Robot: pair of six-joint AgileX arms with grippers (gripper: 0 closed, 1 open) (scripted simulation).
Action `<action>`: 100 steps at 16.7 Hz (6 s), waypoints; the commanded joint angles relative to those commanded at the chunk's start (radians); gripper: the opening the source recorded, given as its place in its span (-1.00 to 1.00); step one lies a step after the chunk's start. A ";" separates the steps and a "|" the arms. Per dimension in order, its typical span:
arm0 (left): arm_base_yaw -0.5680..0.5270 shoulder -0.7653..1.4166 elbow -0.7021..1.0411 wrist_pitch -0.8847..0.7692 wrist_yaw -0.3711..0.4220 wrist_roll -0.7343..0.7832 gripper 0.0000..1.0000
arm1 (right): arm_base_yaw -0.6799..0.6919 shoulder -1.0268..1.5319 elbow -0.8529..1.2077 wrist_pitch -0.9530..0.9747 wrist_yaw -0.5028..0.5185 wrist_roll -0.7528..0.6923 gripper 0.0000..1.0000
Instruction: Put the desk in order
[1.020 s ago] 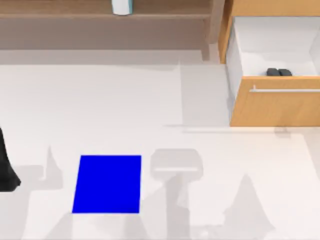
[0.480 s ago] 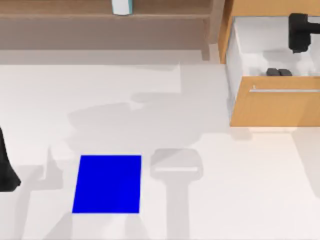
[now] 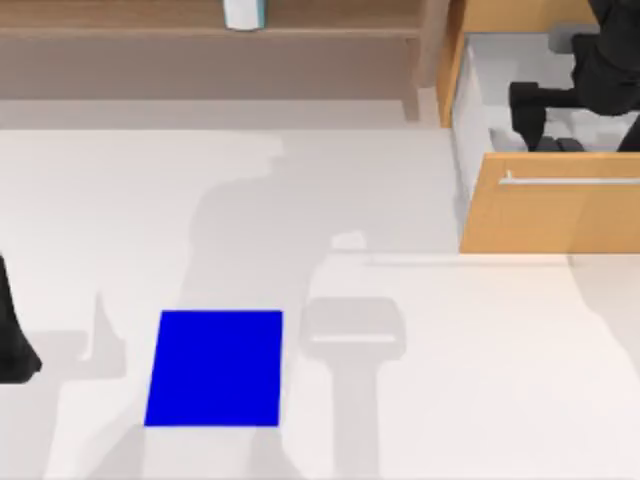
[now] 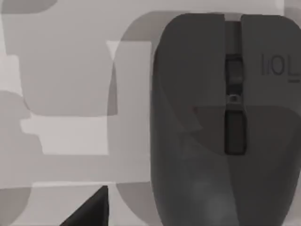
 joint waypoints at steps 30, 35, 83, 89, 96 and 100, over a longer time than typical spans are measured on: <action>0.000 0.000 0.000 0.000 0.000 0.000 1.00 | -0.001 0.099 0.010 0.063 -0.001 -0.001 1.00; 0.000 0.000 0.000 0.000 0.000 0.000 1.00 | -0.001 0.100 0.010 0.063 -0.001 -0.001 0.85; 0.000 0.000 0.000 0.000 0.000 0.000 1.00 | 0.725 0.038 0.235 -0.137 -0.055 0.865 -1.00; 0.000 0.000 0.000 0.000 0.000 0.000 1.00 | 0.861 0.205 0.279 -0.147 0.049 0.842 -1.00; 0.000 0.000 0.000 0.000 0.000 0.000 1.00 | 0.871 0.220 0.286 -0.147 0.072 0.838 -1.00; 0.000 0.000 0.000 0.000 0.000 0.000 1.00 | 0.873 0.214 0.325 -0.086 0.040 0.837 -1.00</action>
